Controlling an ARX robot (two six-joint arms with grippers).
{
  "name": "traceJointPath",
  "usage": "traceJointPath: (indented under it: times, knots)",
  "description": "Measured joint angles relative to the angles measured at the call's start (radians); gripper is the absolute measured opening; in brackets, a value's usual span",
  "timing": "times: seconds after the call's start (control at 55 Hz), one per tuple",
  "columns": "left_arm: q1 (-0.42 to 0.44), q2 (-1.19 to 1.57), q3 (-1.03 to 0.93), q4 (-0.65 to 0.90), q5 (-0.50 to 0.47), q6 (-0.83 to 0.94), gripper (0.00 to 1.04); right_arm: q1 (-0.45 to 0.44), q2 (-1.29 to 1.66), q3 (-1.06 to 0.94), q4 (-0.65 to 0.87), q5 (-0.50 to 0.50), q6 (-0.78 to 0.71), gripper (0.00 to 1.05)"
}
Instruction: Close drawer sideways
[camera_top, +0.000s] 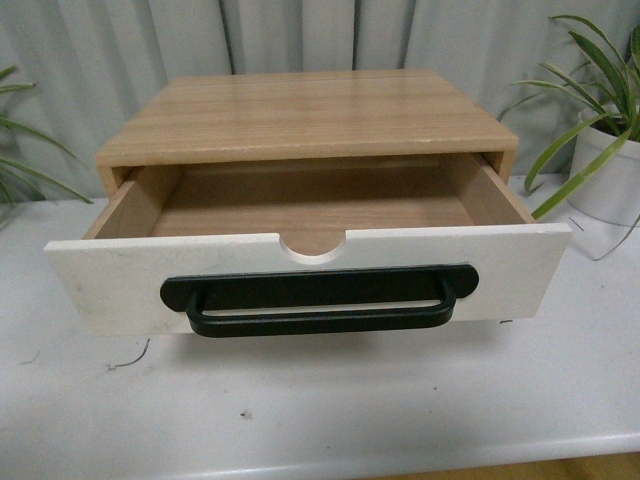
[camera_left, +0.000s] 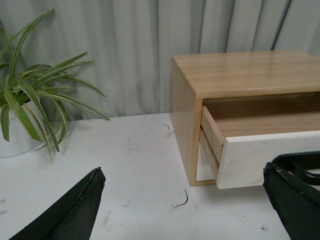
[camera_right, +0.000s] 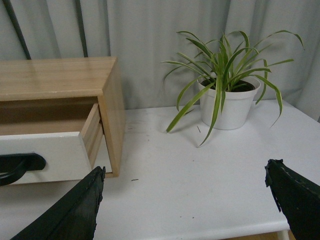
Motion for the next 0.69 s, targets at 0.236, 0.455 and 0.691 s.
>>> traceJointPath:
  times: [0.236, 0.455, 0.691]
  knots:
    - [0.0, 0.0, 0.0, 0.0, 0.0, 0.0, 0.98, 0.0, 0.0, 0.0, 0.0, 0.0, 0.0, 0.98]
    - [0.0, 0.0, 0.0, 0.0, 0.0, 0.0, 0.98, 0.0, 0.0, 0.0, 0.0, 0.0, 0.0, 0.98]
    - [0.0, 0.0, 0.0, 0.0, 0.0, 0.0, 0.98, 0.0, 0.0, 0.0, 0.0, 0.0, 0.0, 0.98]
